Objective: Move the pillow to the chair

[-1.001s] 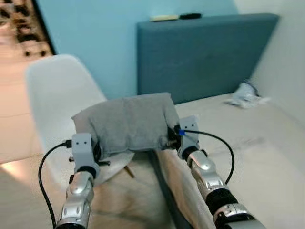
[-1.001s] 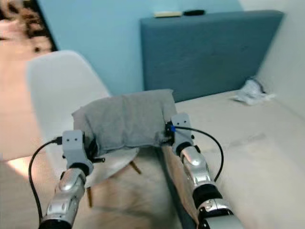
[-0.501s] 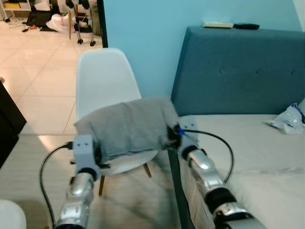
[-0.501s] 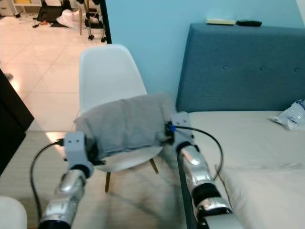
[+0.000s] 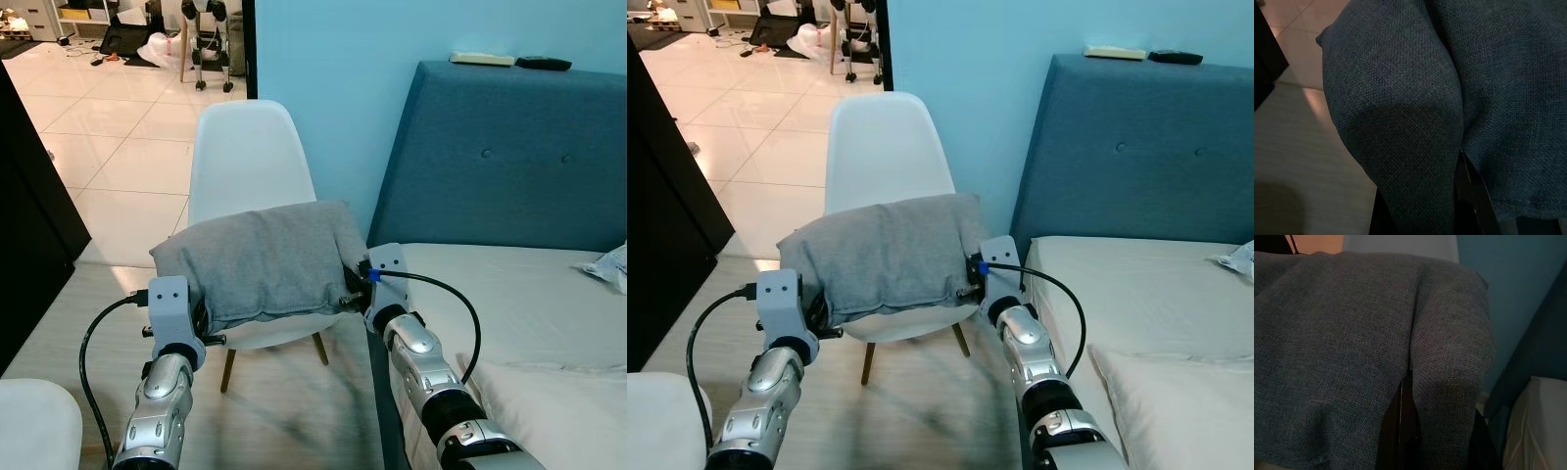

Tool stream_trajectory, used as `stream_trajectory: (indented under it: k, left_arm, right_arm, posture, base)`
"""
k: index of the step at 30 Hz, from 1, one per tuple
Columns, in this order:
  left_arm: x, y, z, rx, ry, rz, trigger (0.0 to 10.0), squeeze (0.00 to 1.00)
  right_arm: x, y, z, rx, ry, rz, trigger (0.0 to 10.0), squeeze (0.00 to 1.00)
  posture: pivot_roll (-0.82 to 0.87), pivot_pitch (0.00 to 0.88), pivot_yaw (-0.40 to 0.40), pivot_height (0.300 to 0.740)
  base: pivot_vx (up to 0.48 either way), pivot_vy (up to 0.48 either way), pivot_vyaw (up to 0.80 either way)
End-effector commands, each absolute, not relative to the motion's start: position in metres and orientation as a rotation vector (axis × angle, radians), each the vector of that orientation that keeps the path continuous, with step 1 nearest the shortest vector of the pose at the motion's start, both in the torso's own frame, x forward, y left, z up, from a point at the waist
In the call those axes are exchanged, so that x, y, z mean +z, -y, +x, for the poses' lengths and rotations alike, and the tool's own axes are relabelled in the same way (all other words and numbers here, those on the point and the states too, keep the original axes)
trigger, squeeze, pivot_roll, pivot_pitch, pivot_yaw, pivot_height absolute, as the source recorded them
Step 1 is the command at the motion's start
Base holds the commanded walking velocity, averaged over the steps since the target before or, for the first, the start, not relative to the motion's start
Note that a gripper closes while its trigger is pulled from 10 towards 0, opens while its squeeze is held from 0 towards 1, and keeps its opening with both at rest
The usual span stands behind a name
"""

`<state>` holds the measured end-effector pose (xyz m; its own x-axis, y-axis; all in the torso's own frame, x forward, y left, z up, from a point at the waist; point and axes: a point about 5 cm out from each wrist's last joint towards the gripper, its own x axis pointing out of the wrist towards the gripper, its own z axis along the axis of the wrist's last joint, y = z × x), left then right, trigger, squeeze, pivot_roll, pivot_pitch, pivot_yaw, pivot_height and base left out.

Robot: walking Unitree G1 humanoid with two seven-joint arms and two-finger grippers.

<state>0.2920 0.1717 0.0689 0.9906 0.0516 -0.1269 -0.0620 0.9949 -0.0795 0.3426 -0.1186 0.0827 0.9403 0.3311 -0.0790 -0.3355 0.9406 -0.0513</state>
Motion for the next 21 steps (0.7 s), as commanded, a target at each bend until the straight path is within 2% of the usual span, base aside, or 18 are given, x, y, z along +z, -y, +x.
stream_trajectory:
  k: [1,4,10,21]
  left_arm:
    - [0.0788,-0.1605,0.2953,0.001,-0.082,-0.052,10.0,0.0]
    - [0.0757,-0.1609,0.2956,0.018,-0.09,-0.001,10.0,0.0]
    - [0.0742,-0.1573,0.2938,0.004,-0.09,-0.018,10.0,0.0]
    - [0.0761,-0.1574,0.2941,0.005,-0.084,-0.026,10.0,0.0]
  right_arm:
    - [0.0822,0.1068,0.34,0.403,-0.055,-0.069,10.0,0.0]
    - [0.0805,0.1068,0.3392,0.399,-0.061,-0.051,10.0,0.0]
    - [0.0779,0.1072,0.3375,0.411,-0.068,-0.055,10.0,0.0]
    - [0.0774,0.1056,0.3368,0.415,-0.069,-0.052,10.0,0.0]
  posture:
    - [0.06,0.068,-0.04,0.74]
    - [0.06,0.068,-0.042,0.74]
    - [0.06,0.068,-0.043,0.74]
    - [0.06,0.07,-0.042,0.74]
  base:
    - [0.0,0.0,0.0]
    - [0.0,0.0,0.0]
    - [0.0,0.0,0.0]
    - [0.254,0.0,0.0]
